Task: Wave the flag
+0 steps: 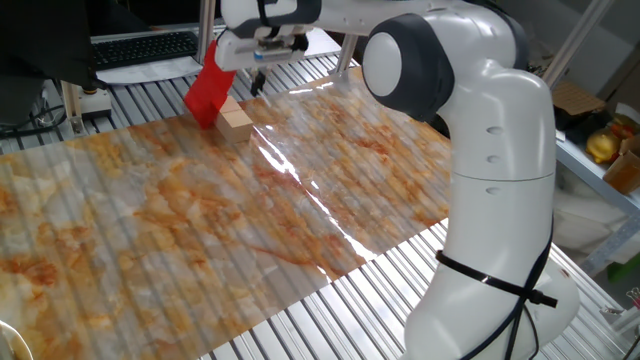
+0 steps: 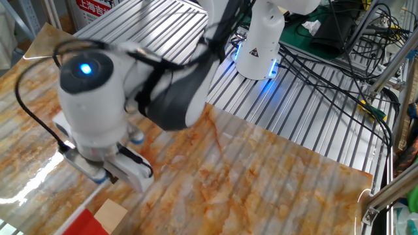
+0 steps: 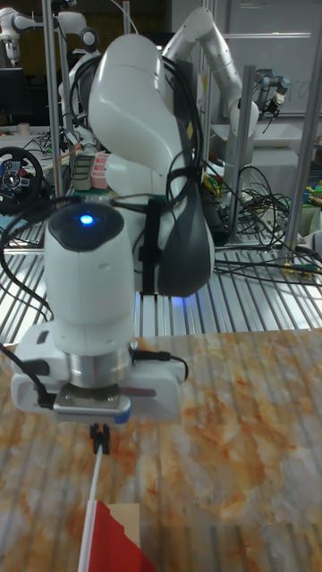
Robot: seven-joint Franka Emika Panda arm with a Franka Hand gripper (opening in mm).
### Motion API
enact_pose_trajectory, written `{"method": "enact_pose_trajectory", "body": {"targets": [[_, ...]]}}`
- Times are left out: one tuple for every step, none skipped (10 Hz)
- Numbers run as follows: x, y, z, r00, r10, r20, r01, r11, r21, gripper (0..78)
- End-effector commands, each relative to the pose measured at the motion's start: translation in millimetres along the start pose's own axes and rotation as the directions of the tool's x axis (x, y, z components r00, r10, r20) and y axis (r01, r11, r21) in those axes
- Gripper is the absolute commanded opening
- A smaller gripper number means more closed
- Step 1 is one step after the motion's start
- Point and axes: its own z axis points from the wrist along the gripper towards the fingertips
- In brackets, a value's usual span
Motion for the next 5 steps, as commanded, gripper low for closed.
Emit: {"method": "enact_pose_trajectory", "body": {"targets": [[-0.2,-18.9,-34.1,0.999,0.026,0.028,-0.027,1.0,0.013,1.1],[0.0,-19.6,-34.2,0.998,0.032,0.06,-0.032,0.999,0.01,1.1],[-0.1,-19.7,-34.2,0.996,0.03,0.088,-0.031,0.999,0.009,1.1],[-0.2,-19.8,-34.3,0.994,0.028,0.107,-0.029,1.0,0.007,1.1],[-0.3,-19.8,-34.3,0.989,0.022,0.148,-0.022,1.0,0.003,1.1]]}}
